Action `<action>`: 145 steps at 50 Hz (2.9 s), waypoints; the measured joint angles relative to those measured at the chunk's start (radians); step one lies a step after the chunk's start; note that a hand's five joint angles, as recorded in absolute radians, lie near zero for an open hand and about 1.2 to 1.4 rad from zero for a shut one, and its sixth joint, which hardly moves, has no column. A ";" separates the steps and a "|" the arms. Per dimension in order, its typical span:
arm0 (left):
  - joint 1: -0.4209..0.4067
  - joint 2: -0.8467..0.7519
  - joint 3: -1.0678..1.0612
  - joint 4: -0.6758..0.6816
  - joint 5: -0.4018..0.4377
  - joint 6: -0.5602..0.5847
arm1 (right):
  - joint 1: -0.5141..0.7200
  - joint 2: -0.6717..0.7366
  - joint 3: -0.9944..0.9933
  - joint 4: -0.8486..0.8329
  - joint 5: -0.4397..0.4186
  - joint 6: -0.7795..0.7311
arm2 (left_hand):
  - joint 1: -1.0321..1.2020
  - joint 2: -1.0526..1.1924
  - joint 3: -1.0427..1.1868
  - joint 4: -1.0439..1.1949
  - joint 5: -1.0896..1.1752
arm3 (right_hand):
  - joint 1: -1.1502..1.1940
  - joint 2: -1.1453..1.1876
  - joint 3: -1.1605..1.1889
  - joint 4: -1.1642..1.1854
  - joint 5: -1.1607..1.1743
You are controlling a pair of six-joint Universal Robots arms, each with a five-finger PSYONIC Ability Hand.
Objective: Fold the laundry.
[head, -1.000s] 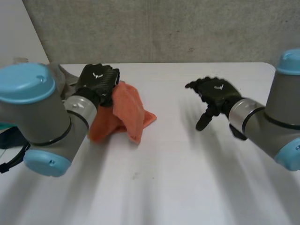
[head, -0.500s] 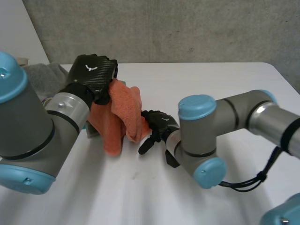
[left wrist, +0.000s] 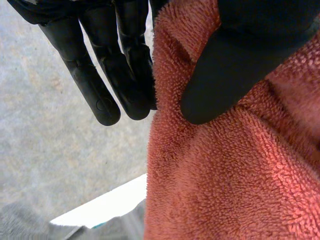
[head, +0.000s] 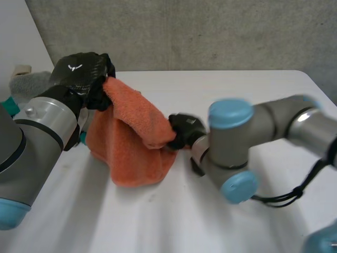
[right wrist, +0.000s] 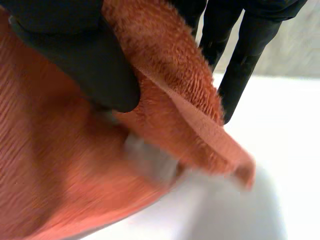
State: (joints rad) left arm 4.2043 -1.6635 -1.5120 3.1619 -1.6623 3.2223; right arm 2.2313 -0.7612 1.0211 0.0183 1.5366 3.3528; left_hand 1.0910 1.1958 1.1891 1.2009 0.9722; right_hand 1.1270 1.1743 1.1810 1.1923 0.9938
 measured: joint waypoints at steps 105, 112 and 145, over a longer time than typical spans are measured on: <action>0.145 -0.420 -0.157 0.063 0.292 0.262 | -0.353 -0.387 0.533 -0.003 -0.071 -0.803 | -0.142 -0.250 -0.244 -0.252 -0.204 | 0.000 0.000 0.004 0.007 0.028; 0.109 -0.343 -0.112 0.075 0.183 0.251 | -0.357 -0.428 0.534 0.009 -0.071 -0.805 | 0.054 -0.004 -0.001 -0.004 0.005 | 0.000 0.000 0.004 0.007 0.028; 0.168 -0.291 0.212 -0.039 0.164 0.236 | -0.345 -0.450 0.313 0.237 -0.138 -0.787 | 0.065 0.000 0.001 -0.002 0.029 | 0.000 0.000 0.004 0.007 0.028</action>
State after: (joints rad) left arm 4.3719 -1.9550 -1.2997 3.1229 -1.4978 3.4586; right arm 1.8868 -1.2112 1.3338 0.2550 1.3983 2.5659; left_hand 1.1556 1.1960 1.1901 1.1987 1.0010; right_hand 1.1270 1.1743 1.1852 1.1993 1.0219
